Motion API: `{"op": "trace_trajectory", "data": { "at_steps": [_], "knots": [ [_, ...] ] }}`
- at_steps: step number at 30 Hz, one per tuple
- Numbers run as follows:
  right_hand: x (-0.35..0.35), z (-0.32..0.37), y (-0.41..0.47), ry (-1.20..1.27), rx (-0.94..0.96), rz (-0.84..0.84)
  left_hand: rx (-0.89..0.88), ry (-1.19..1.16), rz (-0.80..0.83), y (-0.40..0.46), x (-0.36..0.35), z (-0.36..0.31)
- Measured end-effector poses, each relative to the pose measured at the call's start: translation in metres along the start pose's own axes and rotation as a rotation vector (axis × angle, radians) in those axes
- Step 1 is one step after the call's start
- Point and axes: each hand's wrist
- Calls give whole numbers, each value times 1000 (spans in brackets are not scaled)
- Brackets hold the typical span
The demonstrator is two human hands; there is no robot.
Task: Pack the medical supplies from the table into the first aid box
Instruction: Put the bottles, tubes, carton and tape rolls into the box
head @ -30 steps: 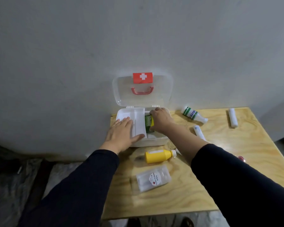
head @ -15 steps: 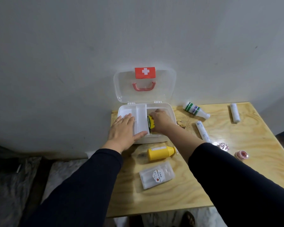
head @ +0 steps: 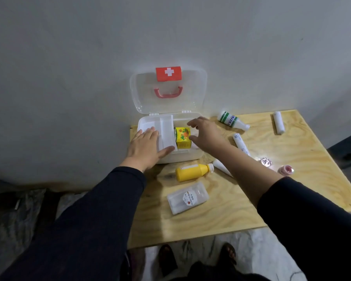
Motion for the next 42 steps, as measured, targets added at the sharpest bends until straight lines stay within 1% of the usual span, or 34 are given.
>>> {"op": "trace_trajectory", "data": {
  "at_steps": [3, 6, 8, 10, 13, 15, 17, 20, 27, 30, 34, 37, 39, 42],
  "knots": [
    [4, -5, -38, 88, 77, -103, -1, 10, 6, -2, 3, -1],
    [0, -13, -73, 159, 113, -132, -4, 26, 5, -2, 2, -2],
    [-8, -20, -92, 189, 110, -83, -3, 29, 6, -2, 1, -1],
    [-18, -28, -108, 187, 84, 35, -4, 28, 3, -3, 1, -1],
    [-33, -41, -127, 57, 123, 214, -10, 33, -7, -3, 1, -1],
    [-42, -47, -134, 21, 151, 270, -11, 36, -7, -4, 1, -1],
    [-50, -52, -136, -6, 167, 282, -13, 26, -9, -4, 2, -2],
    [-54, -53, -135, -2, 167, 251, -15, 17, -9, -6, 3, -2],
    [-37, -49, -135, 57, 77, 263, -18, 23, -9, -5, 4, -2],
    [-10, -46, -129, 76, 30, 228, -15, 19, -11, -5, 5, -3],
    [35, -39, -110, 88, 29, 92, 0, -75, -57, -10, 8, -6],
    [58, -32, -84, -17, 9, -33, 65, -134, -132, -17, 5, -7],
    [66, -26, -63, -95, -12, -97, 111, -149, -129, -23, -1, -6],
    [61, -15, -32, -202, -24, -92, 123, -161, -74, -29, -8, -6]
  ]
}}
Point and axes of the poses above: each hand's wrist, its own y-axis towards the middle knuckle, its own x-axis out of the back of the hand, z = x × y, and after that the axes turned 9 degrees about y, right-handed
